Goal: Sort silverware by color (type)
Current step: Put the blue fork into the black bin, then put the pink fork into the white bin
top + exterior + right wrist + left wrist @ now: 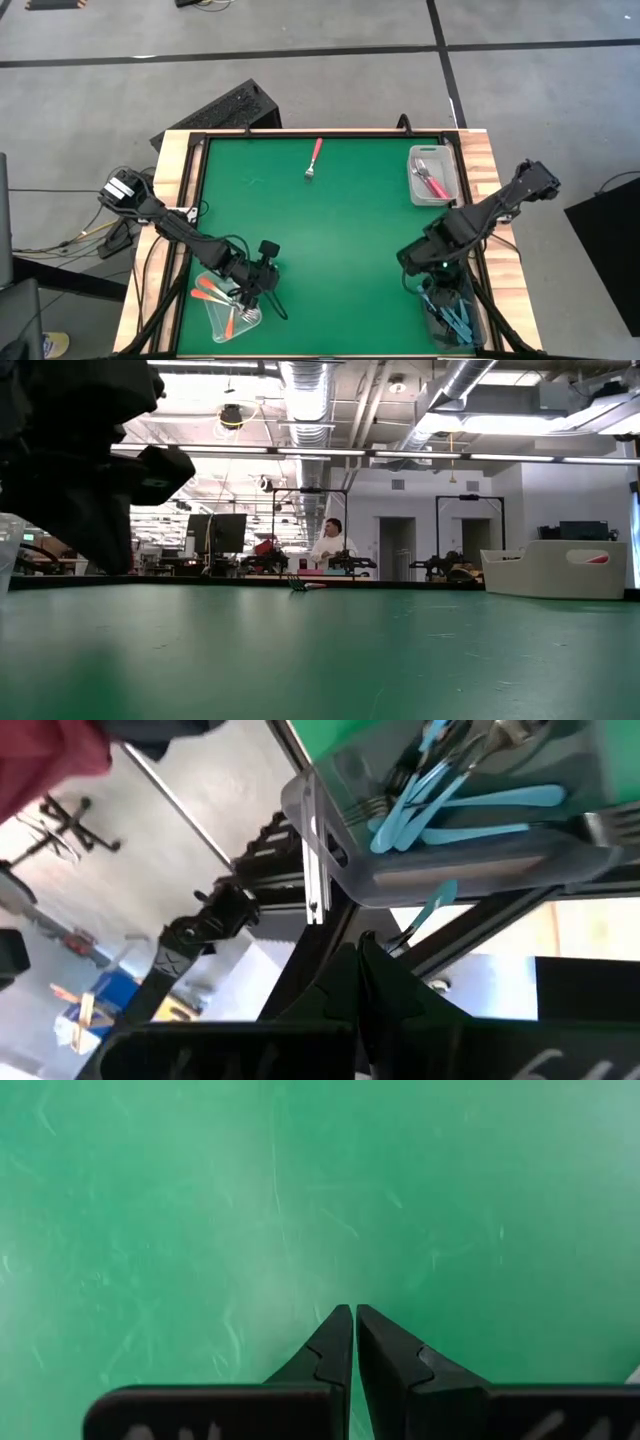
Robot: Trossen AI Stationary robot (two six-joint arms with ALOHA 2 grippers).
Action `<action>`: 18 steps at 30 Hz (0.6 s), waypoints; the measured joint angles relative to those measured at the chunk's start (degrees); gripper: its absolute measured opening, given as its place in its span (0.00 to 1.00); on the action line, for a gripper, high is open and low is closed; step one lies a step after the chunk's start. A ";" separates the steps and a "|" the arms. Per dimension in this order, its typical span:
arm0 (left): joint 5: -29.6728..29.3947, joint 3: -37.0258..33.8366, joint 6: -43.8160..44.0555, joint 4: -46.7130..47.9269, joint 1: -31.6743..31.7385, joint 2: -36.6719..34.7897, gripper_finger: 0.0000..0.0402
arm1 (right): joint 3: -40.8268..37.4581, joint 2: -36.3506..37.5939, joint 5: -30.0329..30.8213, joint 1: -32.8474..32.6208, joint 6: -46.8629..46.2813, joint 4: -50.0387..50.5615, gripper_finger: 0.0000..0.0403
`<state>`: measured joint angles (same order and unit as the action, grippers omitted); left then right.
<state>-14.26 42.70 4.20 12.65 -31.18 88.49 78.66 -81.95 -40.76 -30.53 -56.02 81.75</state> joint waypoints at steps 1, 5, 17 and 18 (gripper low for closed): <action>-0.02 0.00 -0.09 -0.43 0.02 0.00 0.02 | -1.10 0.00 -0.38 -0.43 -0.33 -1.65 0.04; 0.46 0.00 -0.01 -0.55 0.00 0.00 0.02 | -4.54 0.00 -1.19 -0.81 -1.15 -6.67 0.06; 1.47 5.92 -0.31 -2.08 0.02 0.02 0.02 | -6.81 0.00 0.10 1.22 -0.90 -8.88 0.21; 1.44 6.32 -0.97 -2.02 0.02 0.02 0.02 | -6.81 0.00 0.14 1.65 -0.80 -8.68 0.21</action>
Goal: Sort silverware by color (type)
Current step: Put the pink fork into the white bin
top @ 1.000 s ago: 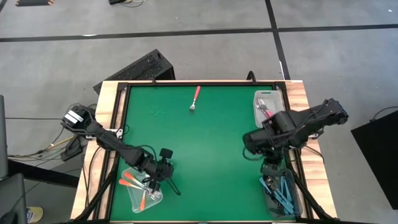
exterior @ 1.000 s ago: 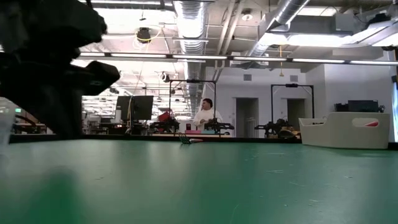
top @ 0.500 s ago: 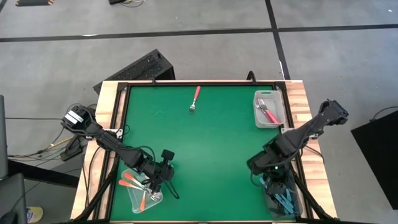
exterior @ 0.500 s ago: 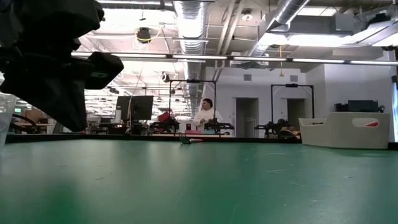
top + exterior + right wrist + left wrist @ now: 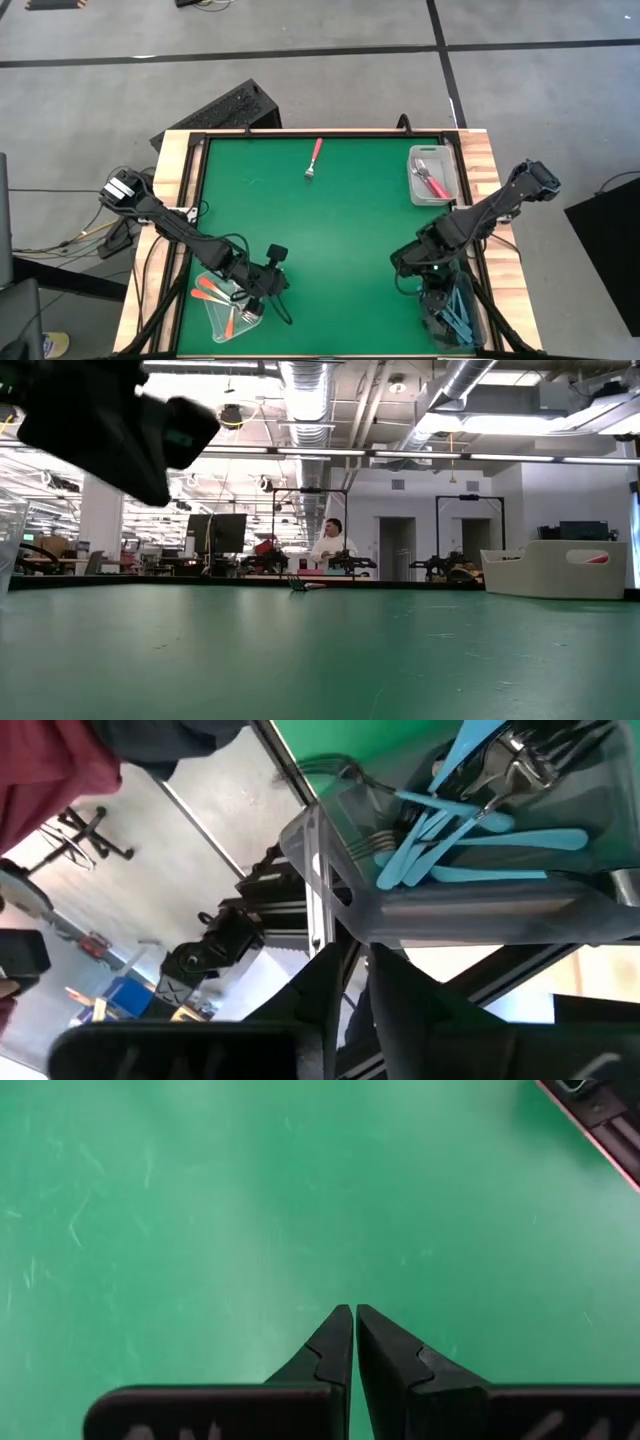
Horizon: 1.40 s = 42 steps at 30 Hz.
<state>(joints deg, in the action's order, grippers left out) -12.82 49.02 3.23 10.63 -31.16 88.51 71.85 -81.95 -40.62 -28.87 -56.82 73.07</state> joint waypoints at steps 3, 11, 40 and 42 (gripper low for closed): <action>0.12 0.50 -1.11 -0.48 0.00 0.00 0.02 | 0.00 0.02 0.23 1.63 2.67 0.62 0.23; 14.22 0.50 3.92 1.01 -1.39 0.00 0.02 | 0.02 0.01 9.45 9.26 18.84 0.21 0.23; -9.43 0.50 17.81 23.91 -3.97 -2.80 0.02 | 0.13 -6.93 42.27 43.68 54.59 -41.42 0.29; -14.17 0.50 15.46 21.43 -1.63 -3.41 0.02 | 0.07 -9.39 42.23 45.38 58.98 -43.12 0.32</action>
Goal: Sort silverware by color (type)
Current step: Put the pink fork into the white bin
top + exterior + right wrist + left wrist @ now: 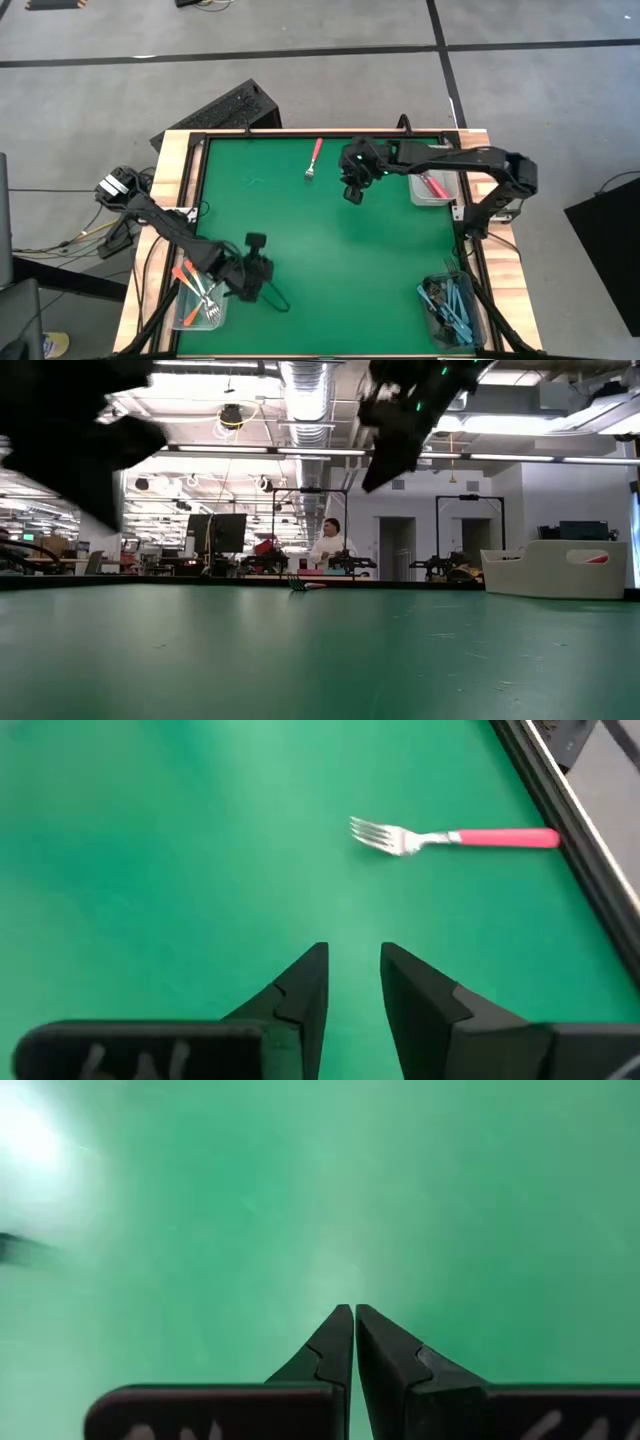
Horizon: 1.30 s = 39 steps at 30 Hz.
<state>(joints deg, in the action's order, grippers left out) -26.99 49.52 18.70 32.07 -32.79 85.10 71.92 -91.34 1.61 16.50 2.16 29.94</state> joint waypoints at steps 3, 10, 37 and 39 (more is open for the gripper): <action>-0.88 0.00 -3.79 -2.92 4.47 -0.83 0.02 | 1.07 -3.78 -0.03 1.98 5.24 -2.39 0.36; -2.65 0.00 -14.86 -18.07 20.85 -0.86 0.05 | 8.88 -10.85 1.13 6.33 5.11 0.92 0.42; 22.03 22.40 -18.96 -23.14 63.63 28.78 0.39 | -6.82 6.22 -0.13 5.69 -6.59 -6.24 0.34; 22.23 25.15 -19.04 -19.88 63.97 31.36 0.39 | -6.80 6.22 -0.16 5.55 -6.69 -6.60 0.34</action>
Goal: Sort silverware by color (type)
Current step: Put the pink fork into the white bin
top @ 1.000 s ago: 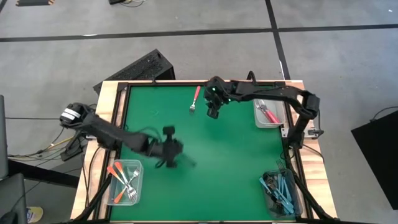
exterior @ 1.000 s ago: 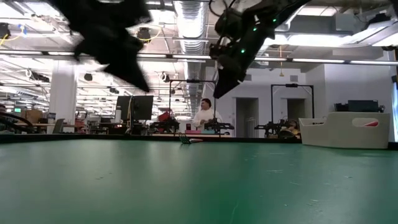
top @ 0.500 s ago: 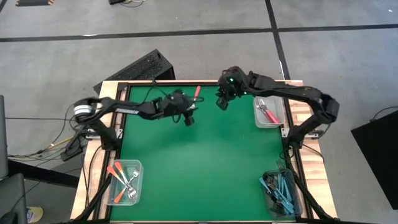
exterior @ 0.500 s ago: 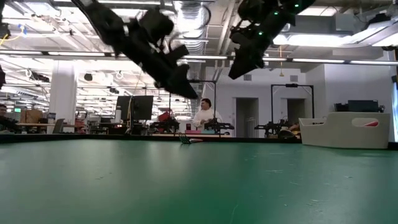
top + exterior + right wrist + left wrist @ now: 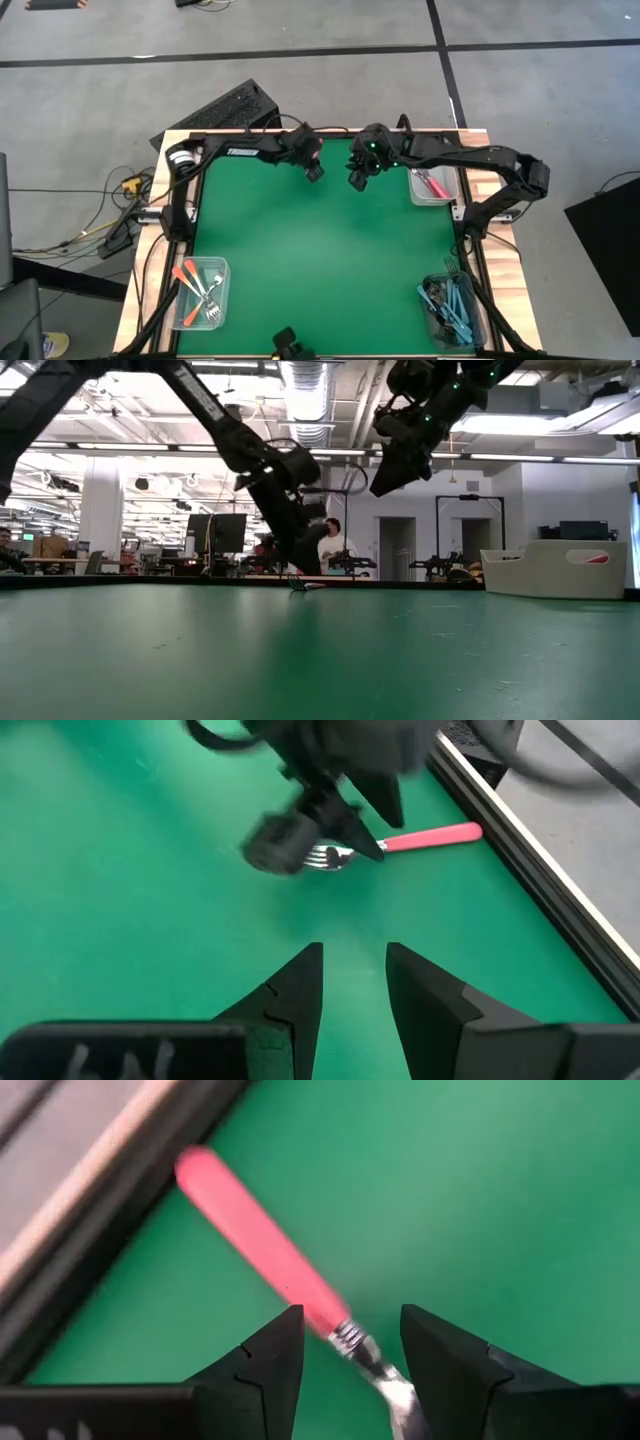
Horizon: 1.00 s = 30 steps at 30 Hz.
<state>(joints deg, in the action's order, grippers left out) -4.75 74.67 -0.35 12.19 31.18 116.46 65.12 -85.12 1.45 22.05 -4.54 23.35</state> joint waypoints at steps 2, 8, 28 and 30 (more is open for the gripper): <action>0.00 2.22 -0.01 2.72 0.19 2.22 0.39 | 0.00 0.00 0.01 0.01 -0.02 -0.04 0.34; 0.23 4.13 -0.36 4.33 0.38 4.10 0.36 | 0.00 0.00 0.04 0.06 0.04 0.01 0.34; 6.20 3.47 -18.16 13.40 -4.26 -3.07 0.05 | -6.46 -0.09 0.09 -3.67 -0.95 -9.71 0.34; 7.06 1.95 -19.77 13.24 -5.51 -4.96 0.05 | -7.98 -0.09 0.20 -4.70 0.89 -11.21 0.35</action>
<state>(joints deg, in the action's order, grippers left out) 2.30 76.62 -20.12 25.43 25.67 111.51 57.14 -85.21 1.65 17.35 -3.64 12.13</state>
